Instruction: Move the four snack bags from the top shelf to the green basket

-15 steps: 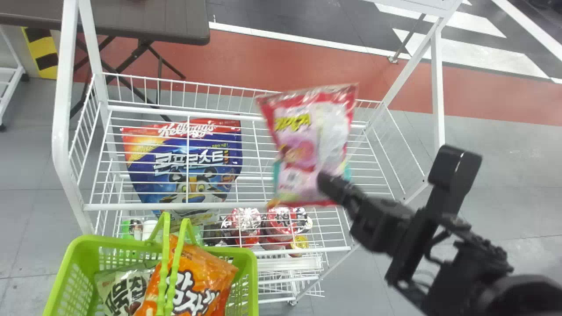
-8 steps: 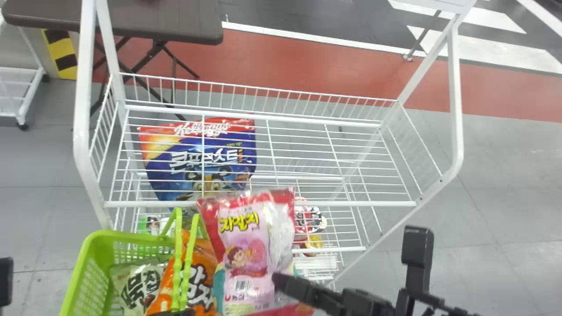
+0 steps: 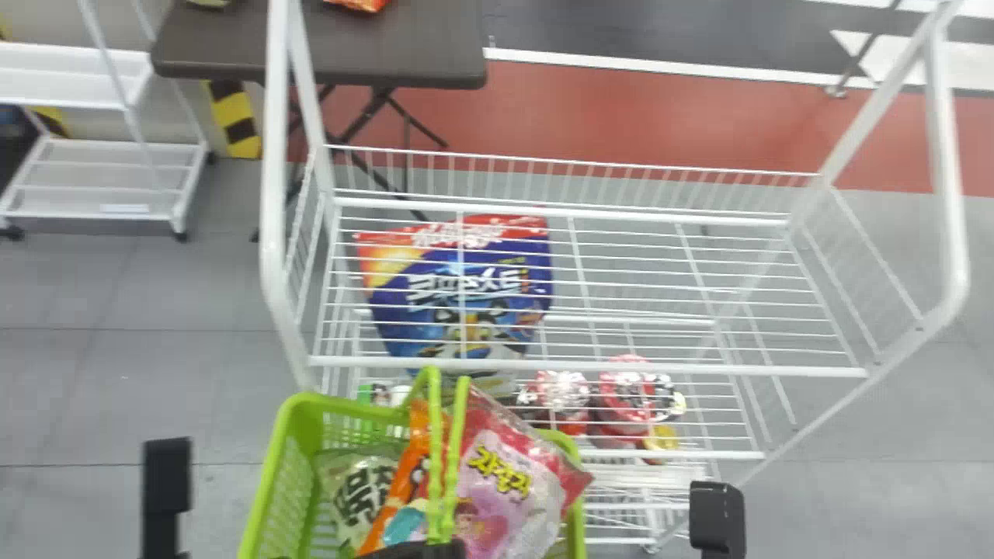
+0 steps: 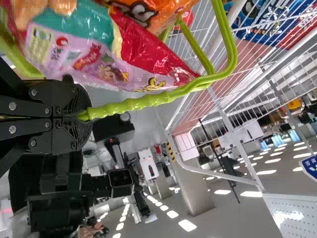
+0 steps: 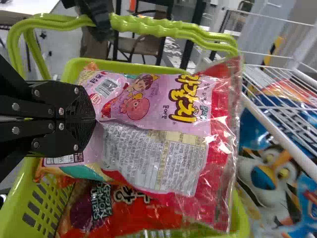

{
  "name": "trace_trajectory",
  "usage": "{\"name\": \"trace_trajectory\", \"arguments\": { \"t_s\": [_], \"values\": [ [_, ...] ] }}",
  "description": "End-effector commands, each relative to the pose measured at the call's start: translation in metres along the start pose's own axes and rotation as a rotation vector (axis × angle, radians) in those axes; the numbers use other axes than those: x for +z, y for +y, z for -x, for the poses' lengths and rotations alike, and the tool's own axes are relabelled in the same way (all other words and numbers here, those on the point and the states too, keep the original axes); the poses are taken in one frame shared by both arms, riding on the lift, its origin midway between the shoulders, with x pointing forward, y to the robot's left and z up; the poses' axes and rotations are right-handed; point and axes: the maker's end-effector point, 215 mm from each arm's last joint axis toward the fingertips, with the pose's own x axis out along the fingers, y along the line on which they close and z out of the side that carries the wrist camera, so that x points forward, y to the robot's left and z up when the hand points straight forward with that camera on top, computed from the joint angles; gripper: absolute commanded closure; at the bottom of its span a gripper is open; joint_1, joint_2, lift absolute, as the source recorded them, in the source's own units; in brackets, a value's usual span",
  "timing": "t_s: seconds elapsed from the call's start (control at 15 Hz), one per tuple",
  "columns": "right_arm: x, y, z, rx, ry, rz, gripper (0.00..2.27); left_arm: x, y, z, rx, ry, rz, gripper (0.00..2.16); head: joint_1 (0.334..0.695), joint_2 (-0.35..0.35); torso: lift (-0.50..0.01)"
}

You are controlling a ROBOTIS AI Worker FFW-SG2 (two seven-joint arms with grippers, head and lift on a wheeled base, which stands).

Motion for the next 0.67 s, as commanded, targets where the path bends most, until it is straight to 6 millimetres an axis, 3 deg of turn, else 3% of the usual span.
{"name": "trace_trajectory", "arguments": {
  "t_s": [0.0,0.07,0.2,0.33,0.4,0.47,0.53,0.6],
  "values": [
    [0.007,-0.022,-0.012,-0.091,-0.016,0.053,2.22,-0.001,0.0,0.003,0.002,-0.002,0.006,1.81,0.695,-0.06,0.0],
    [0.009,-0.031,-0.012,-0.119,-0.014,0.057,2.2,-0.001,0.0,0.004,0.0,-0.003,0.006,1.81,0.695,-0.06,0.0],
    [-0.01,-0.048,-0.005,-0.159,0.065,0.055,2.05,-0.001,0.0,0.004,0.001,-0.002,0.006,1.81,0.695,-0.077,0.0],
    [-0.021,-0.044,0.001,-0.137,0.098,0.036,1.46,0.001,0.0,0.003,0.003,-0.004,0.002,1.81,0.695,-0.112,0.0],
    [-0.022,-0.04,0.003,-0.133,0.101,0.039,1.01,0.001,0.001,0.003,0.005,-0.004,0.002,1.81,0.695,-0.116,0.0],
    [-0.02,-0.037,0.01,-0.136,0.103,0.048,0.41,0.001,0.001,0.003,0.005,-0.004,0.002,1.81,0.695,-0.119,0.0],
    [-0.016,-0.031,0.018,-0.14,0.099,0.065,0.06,0.0,0.0,0.004,0.005,-0.003,0.001,1.81,0.695,-0.121,0.0],
    [-0.005,-0.025,0.025,-0.144,0.074,0.089,0.02,0.001,0.0,0.004,0.006,-0.004,0.0,1.81,0.695,-0.13,0.0]
  ]
}}
